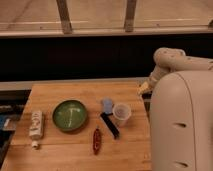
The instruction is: Push the ceramic bowl across the table
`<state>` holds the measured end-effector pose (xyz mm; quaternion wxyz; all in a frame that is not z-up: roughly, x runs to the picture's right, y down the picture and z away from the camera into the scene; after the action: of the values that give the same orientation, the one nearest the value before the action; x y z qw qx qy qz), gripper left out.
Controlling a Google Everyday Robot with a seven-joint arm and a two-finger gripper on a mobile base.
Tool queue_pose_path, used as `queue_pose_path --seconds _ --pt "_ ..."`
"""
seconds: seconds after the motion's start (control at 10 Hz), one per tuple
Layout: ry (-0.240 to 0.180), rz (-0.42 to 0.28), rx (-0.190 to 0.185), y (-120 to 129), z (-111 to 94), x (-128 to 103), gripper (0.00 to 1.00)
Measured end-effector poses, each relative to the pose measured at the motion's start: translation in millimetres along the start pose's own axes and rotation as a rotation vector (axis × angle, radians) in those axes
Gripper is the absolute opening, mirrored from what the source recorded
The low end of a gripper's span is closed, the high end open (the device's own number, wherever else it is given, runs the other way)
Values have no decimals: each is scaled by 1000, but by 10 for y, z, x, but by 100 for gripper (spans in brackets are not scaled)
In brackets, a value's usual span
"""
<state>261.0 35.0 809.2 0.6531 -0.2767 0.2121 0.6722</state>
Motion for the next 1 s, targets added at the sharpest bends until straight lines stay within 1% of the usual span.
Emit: queue_pose_path --seconds 0.1,0.2,0.3,0.6,0.8,0.9,1.0 --pt "-14 -21 -7 129 -38 -67 79" --pt "-23 -44 -9 264 -43 -127 74" --pt "-27 -69 -10 390 -42 -174 66" --pt "-28 -161 -18 838 -7 -327 37" --pt "-20 -233 -42 1229 26 -435 14" --pt "-14 -270 -54 1410 37 -464 5" --pt "-9 -302 -63 1550 52 -477 1"
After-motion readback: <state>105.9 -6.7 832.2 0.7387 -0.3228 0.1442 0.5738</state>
